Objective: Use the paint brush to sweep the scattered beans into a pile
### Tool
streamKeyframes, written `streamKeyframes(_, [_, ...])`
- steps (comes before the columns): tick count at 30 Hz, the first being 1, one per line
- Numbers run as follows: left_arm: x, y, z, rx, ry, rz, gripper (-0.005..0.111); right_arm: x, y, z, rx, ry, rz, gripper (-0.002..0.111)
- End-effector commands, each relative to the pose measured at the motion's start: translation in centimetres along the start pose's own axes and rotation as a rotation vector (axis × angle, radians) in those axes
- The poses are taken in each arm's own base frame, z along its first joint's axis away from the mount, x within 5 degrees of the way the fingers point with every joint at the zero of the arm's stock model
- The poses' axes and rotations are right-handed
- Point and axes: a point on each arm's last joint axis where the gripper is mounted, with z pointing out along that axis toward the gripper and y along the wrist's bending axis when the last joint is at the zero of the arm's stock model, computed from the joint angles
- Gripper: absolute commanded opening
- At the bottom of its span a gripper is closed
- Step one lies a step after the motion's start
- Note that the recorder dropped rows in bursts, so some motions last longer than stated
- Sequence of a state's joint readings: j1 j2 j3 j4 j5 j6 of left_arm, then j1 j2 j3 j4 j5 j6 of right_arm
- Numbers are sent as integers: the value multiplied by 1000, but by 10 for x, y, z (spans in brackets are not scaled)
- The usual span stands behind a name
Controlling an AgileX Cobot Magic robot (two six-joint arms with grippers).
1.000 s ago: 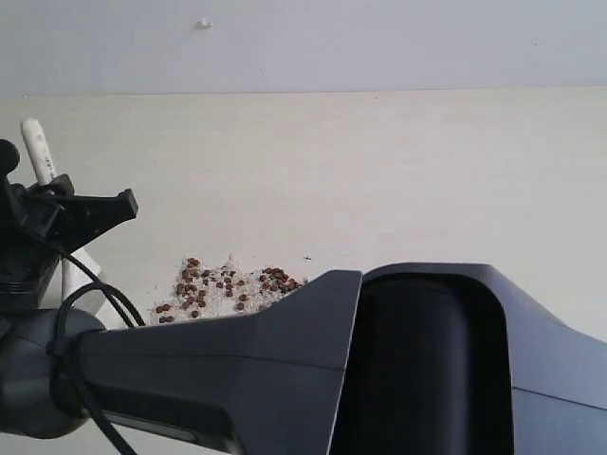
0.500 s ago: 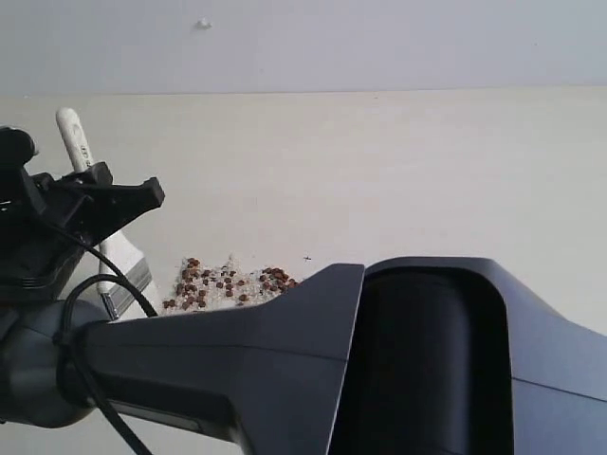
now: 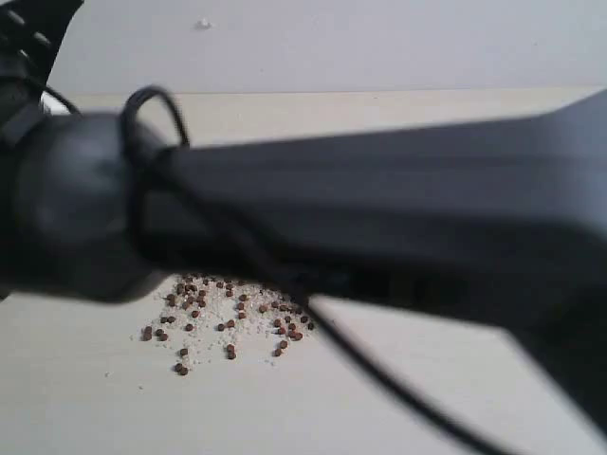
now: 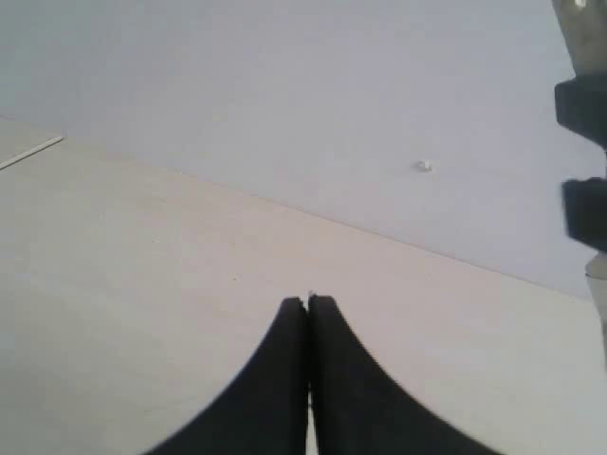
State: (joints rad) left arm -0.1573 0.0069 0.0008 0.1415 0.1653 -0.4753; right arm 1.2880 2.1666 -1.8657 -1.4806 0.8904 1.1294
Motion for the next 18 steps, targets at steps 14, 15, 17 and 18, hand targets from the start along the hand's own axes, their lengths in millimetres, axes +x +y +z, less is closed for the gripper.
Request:
streamKeyframes(14, [-1, 0, -1, 6, -8, 8, 0, 103, -100, -61, -1132, -428, 429, 0])
streamKeyframes(15, [-1, 0, -1, 6, -8, 8, 0, 109, -96, -60, -1137, -445, 434, 0])
streamKeyframes(17, [-1, 0, -1, 6, -8, 8, 0, 121, -88, -59, -1150, -504, 482, 0])
streamKeyframes(18, [-1, 0, -1, 6, -8, 8, 0, 126, -84, -57, -1151, -539, 525, 0])
